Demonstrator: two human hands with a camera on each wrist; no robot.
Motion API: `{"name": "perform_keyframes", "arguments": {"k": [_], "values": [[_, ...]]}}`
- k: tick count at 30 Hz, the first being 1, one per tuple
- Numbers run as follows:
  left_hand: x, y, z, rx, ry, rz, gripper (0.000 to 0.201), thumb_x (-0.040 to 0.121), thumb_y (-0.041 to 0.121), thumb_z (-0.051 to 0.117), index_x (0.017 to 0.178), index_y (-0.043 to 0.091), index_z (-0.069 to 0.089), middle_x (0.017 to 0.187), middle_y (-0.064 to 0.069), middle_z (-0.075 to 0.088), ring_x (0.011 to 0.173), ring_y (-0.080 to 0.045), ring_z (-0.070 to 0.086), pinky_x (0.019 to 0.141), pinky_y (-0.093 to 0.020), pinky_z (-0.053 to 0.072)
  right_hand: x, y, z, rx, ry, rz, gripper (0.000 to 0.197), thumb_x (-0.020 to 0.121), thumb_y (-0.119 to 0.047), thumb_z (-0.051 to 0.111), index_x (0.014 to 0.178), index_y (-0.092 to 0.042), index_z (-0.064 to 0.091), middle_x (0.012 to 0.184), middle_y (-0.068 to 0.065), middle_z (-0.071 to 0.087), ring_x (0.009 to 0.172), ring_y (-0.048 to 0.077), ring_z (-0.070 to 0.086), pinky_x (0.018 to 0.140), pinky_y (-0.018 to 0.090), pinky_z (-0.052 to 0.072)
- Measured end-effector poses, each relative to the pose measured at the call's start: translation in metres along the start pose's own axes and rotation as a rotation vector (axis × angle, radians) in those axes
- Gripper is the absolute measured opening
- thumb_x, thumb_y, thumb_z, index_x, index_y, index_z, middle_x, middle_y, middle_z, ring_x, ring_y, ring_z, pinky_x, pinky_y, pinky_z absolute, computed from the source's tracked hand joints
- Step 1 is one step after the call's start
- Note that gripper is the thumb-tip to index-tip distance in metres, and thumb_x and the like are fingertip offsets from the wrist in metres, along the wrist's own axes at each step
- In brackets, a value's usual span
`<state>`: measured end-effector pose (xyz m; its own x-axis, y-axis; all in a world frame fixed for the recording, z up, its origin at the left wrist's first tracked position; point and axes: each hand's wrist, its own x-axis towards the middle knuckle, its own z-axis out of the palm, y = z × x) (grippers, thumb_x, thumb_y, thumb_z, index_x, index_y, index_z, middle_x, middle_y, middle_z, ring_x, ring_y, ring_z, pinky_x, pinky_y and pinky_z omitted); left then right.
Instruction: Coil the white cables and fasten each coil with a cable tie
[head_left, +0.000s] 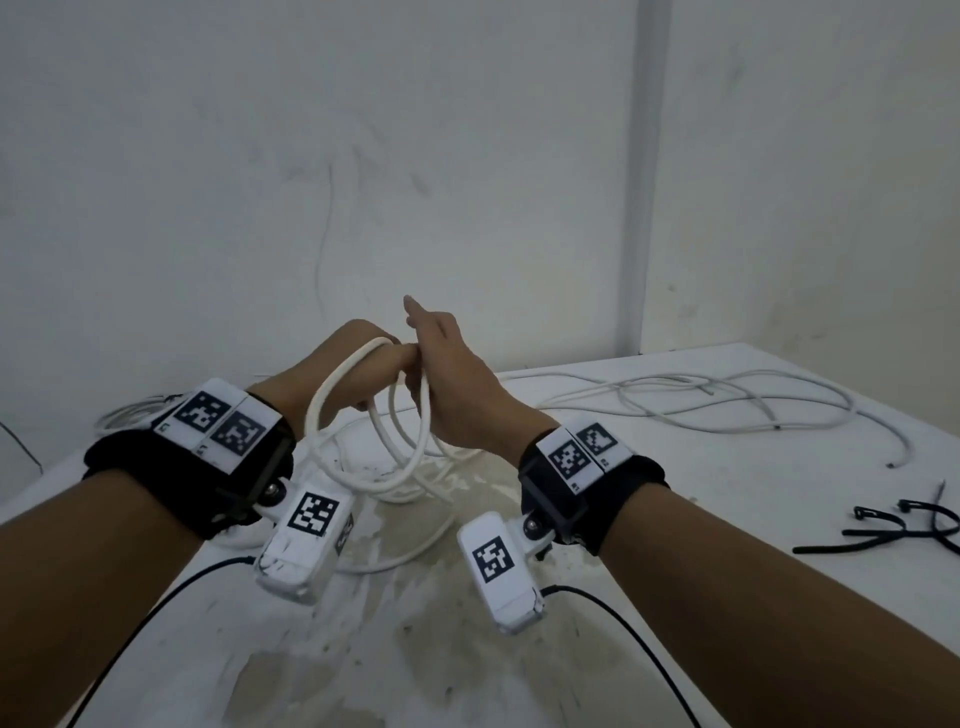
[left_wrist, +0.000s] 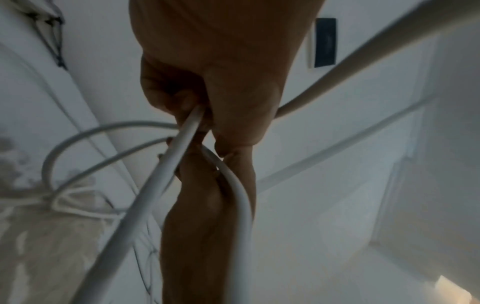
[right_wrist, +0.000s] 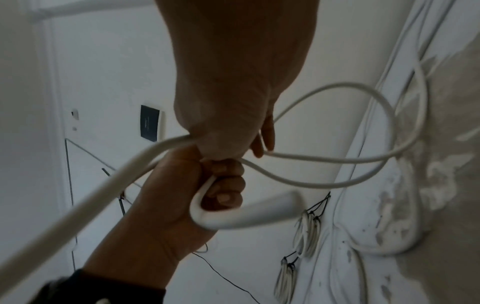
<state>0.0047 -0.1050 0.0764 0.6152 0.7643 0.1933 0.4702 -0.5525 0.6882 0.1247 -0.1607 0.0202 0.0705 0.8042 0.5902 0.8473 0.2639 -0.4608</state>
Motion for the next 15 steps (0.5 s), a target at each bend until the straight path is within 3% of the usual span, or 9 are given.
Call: {"name": "perform_keyframes", "arguments": {"k": [2,4,5,7,8,9,11,13,15], "values": [[0.003,-0.006,0.000,-0.013,0.003,-0.055,0.027,0.090,0.018,0.060,0.068,0.003,0.061,0.060,-0.008,0.056,0.061,-0.022,0.051,0.058,-0.031,0.043,-0.002,0.005,0.005,0.055,-0.027,-0.057,0.075,0.091,0.007,0.049,0.156,-0.005,0.014,0.143,0.018,0.032,0.109,0.033,0.057,0.094,0.043,0.049],[0.006,-0.012,0.000,-0.009,0.018,-0.048,0.028,0.090,0.025,0.064,0.071,0.005,0.065,0.062,-0.007,0.056,0.062,-0.020,0.052,0.055,-0.026,0.043,-0.003,0.011,0.008,0.131,0.000,-0.038,0.069,0.086,0.015,0.045,0.151,-0.001,0.028,0.140,0.022,0.040,0.118,0.034,0.055,0.100,0.041,0.047],[0.007,-0.015,0.000,0.030,0.043,-0.019,0.029,0.089,0.029,0.067,0.073,0.005,0.068,0.062,-0.009,0.057,0.059,-0.019,0.052,0.053,-0.026,0.042,-0.002,0.012,0.007,0.263,0.033,0.026,0.063,0.085,0.017,0.043,0.146,-0.001,0.039,0.136,0.021,0.046,0.120,0.034,0.055,0.102,0.041,0.047],[0.006,-0.016,0.001,0.139,0.099,0.074,0.030,0.086,0.036,0.070,0.074,0.008,0.072,0.064,-0.011,0.064,0.055,-0.018,0.056,0.054,-0.030,0.045,0.001,0.007,0.000,0.700,0.119,0.301,0.040,0.088,0.015,0.043,0.121,0.003,0.062,0.118,0.019,0.062,0.113,0.037,0.063,0.101,0.045,0.051],[0.005,-0.015,0.001,0.193,0.114,0.117,0.028,0.086,0.036,0.070,0.074,0.012,0.073,0.066,-0.008,0.067,0.057,-0.018,0.059,0.057,-0.032,0.048,0.004,0.007,-0.005,0.925,0.157,0.452,0.027,0.091,0.008,0.046,0.107,0.005,0.067,0.107,0.019,0.066,0.107,0.038,0.066,0.098,0.046,0.053],[0.003,-0.012,0.000,0.243,0.127,0.144,0.024,0.085,0.035,0.070,0.073,0.014,0.073,0.066,-0.006,0.068,0.060,-0.018,0.062,0.060,-0.034,0.051,0.008,0.008,-0.010,1.122,0.209,0.576,0.019,0.096,-0.003,0.050,0.099,0.006,0.067,0.099,0.019,0.066,0.098,0.038,0.069,0.093,0.045,0.056],[0.003,-0.007,-0.001,0.339,0.150,0.175,0.019,0.083,0.030,0.068,0.072,0.016,0.073,0.063,0.002,0.066,0.060,-0.014,0.062,0.061,-0.032,0.051,0.014,0.016,-0.017,1.245,0.264,0.790,0.032,0.097,-0.026,0.061,0.101,0.005,0.060,0.096,0.020,0.061,0.077,0.033,0.069,0.076,0.041,0.062],[0.002,-0.001,-0.002,0.378,0.181,0.199,0.015,0.081,0.028,0.068,0.070,0.018,0.071,0.063,0.010,0.062,0.062,-0.009,0.058,0.058,-0.026,0.045,0.018,0.025,-0.018,1.175,0.123,0.981,0.044,0.093,-0.035,0.067,0.106,0.003,0.051,0.094,0.020,0.058,0.066,0.030,0.066,0.064,0.040,0.062],[-0.002,0.006,-0.002,0.395,0.196,0.248,0.011,0.080,0.026,0.069,0.071,0.021,0.069,0.065,0.012,0.061,0.065,-0.008,0.058,0.058,-0.024,0.044,0.019,0.033,-0.013,1.137,-0.028,1.071,0.047,0.092,-0.039,0.067,0.104,0.001,0.048,0.089,0.020,0.062,0.065,0.031,0.067,0.064,0.042,0.061]]}}
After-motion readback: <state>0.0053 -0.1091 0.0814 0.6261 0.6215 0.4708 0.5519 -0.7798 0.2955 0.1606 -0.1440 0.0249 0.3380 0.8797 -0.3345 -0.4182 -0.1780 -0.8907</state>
